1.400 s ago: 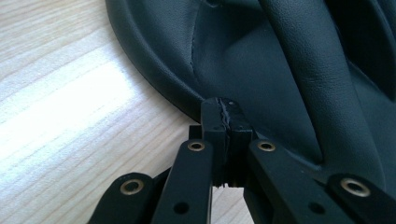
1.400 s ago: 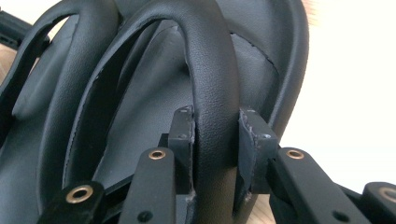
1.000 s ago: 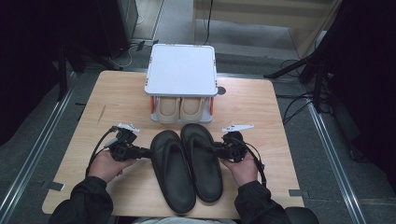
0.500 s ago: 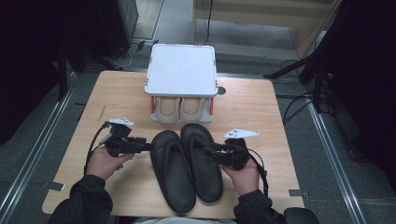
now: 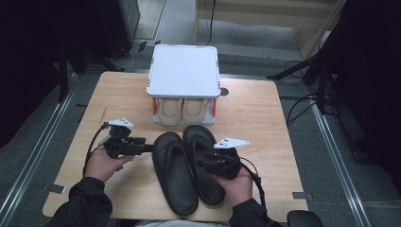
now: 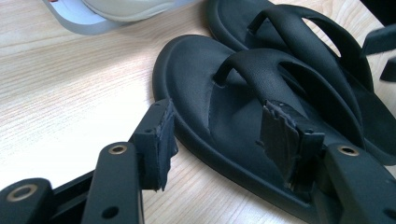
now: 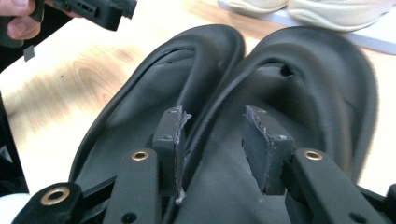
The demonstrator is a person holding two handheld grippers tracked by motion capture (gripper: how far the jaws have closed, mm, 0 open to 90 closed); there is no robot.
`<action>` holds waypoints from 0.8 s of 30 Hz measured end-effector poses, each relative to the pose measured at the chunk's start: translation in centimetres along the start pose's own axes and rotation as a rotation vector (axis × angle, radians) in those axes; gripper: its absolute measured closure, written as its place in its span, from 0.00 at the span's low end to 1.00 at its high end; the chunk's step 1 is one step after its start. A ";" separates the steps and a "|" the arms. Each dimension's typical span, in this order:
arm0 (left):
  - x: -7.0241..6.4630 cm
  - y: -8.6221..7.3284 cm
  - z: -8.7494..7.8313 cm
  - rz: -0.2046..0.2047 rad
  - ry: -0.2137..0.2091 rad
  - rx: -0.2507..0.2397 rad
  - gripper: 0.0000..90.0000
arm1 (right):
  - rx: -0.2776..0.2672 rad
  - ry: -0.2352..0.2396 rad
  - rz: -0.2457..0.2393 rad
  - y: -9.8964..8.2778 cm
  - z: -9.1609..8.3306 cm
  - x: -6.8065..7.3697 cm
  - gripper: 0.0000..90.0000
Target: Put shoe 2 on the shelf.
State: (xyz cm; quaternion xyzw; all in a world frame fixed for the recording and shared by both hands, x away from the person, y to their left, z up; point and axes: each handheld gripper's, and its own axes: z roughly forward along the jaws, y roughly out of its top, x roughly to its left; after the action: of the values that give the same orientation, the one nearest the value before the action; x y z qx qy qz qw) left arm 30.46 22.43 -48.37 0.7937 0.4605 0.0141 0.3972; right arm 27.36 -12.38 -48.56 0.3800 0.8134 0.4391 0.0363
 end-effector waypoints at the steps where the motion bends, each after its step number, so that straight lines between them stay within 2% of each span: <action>1: 0.0 0.0 0.0 -0.002 -0.003 -0.001 0.50 | -0.002 0.002 -0.001 -0.1 0.2 0.2 0.66; 10: 0.1 0.0 0.0 -0.001 0.000 0.000 0.49 | 0.015 -0.015 -0.017 -0.3 1.7 1.6 0.57; 13: 0.1 0.0 0.0 -0.002 0.000 0.001 0.48 | 0.029 -0.023 -0.025 -0.4 2.2 1.9 0.57; 16: 0.1 0.0 0.2 -0.008 -0.004 0.014 0.47 | 0.038 -0.053 -0.044 -0.5 2.7 2.3 0.58; 18: 0.1 0.0 0.3 -0.005 -0.003 0.019 0.47 | 0.029 -0.061 -0.047 -0.5 2.9 2.5 0.57; 24: 0.0 0.0 0.2 -0.004 0.001 0.011 0.47 | 0.018 -0.061 -0.003 -0.5 3.1 2.6 0.56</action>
State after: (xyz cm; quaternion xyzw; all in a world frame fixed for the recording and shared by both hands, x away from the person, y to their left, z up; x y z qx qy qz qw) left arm 30.57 22.34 -48.52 0.7949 0.4626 0.0112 0.3925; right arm 26.44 -8.73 -50.13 0.3923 0.8163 0.4199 0.0583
